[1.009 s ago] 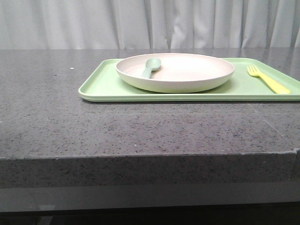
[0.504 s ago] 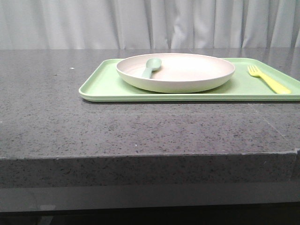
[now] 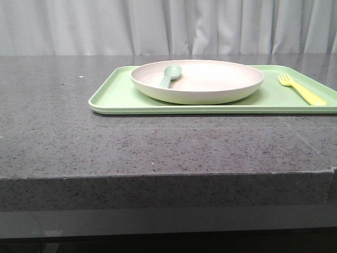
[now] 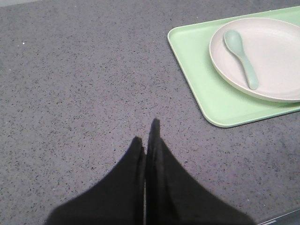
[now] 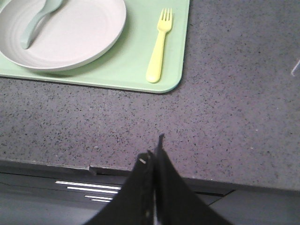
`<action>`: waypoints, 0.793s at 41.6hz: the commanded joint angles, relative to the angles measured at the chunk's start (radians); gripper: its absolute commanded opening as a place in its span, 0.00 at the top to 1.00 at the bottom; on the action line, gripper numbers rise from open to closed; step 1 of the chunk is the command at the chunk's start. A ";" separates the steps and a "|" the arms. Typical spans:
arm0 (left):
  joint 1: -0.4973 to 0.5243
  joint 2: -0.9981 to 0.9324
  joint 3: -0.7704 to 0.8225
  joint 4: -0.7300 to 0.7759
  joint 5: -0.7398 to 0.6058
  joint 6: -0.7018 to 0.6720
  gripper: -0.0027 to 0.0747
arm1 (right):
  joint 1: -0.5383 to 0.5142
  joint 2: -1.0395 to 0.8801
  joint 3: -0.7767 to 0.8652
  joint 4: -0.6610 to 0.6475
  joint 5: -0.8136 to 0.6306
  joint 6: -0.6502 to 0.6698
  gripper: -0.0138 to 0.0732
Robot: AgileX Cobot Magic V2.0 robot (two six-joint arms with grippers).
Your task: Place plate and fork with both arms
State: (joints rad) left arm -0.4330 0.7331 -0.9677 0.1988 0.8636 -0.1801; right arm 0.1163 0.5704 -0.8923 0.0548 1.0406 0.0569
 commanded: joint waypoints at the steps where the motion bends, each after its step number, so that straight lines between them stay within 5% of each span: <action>1: -0.007 0.000 -0.026 0.014 -0.069 0.001 0.99 | -0.004 0.002 -0.025 -0.011 -0.056 -0.014 0.92; 20: 0.006 -0.046 0.024 0.015 -0.137 0.001 0.99 | -0.004 0.002 -0.025 -0.011 -0.056 -0.014 0.92; 33: 0.327 -0.407 0.411 -0.057 -0.490 0.001 0.99 | -0.004 0.002 -0.025 -0.011 -0.057 -0.014 0.92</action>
State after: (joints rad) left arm -0.1819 0.4215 -0.6247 0.1726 0.5462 -0.1801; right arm 0.1163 0.5704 -0.8923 0.0526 1.0406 0.0569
